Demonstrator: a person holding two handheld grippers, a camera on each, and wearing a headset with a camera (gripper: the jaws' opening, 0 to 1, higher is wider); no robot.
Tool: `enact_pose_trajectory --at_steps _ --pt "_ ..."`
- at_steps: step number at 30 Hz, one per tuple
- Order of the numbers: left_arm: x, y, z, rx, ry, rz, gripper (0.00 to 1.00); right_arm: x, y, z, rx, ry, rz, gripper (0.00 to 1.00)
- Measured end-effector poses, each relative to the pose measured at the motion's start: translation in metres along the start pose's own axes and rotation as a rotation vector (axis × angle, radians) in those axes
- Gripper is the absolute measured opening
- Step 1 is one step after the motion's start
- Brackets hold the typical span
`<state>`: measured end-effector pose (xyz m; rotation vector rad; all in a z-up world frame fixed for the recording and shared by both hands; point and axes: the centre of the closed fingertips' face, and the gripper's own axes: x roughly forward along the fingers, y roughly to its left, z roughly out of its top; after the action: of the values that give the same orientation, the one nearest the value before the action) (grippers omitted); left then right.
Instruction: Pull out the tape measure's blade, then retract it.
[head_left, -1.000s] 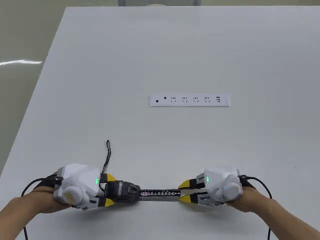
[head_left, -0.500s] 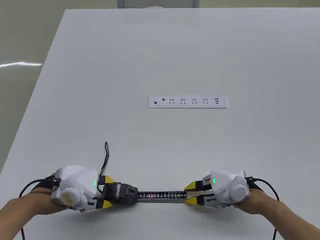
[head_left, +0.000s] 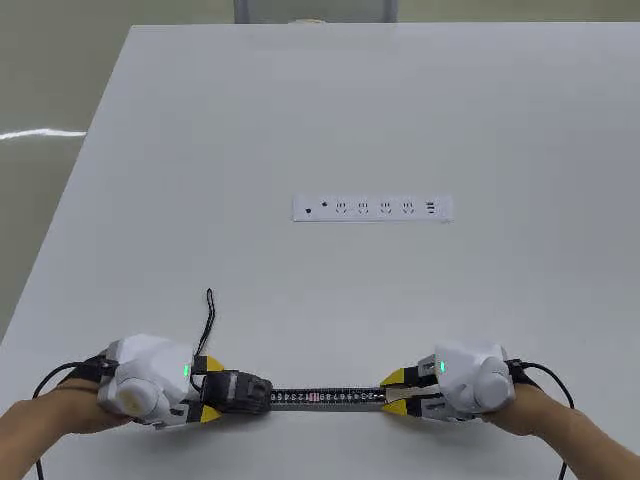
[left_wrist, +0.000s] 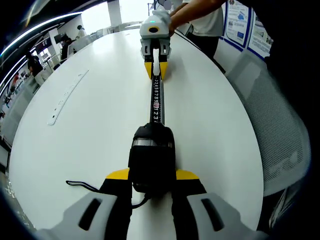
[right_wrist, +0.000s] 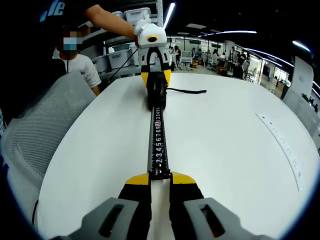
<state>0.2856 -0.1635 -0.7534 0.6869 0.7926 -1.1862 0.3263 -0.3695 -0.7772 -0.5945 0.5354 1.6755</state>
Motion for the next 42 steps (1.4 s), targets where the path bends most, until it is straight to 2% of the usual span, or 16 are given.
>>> enact_pose_trajectory --at_steps 27,42 --pt "0.000 0.001 0.001 -0.010 0.022 -0.014 0.25 -0.033 -0.003 -0.026 0.036 0.013 -0.033 0.09" --pt "0.000 0.001 0.001 -0.007 0.032 -0.021 0.26 -0.041 0.000 -0.034 0.060 0.001 -0.038 0.09"
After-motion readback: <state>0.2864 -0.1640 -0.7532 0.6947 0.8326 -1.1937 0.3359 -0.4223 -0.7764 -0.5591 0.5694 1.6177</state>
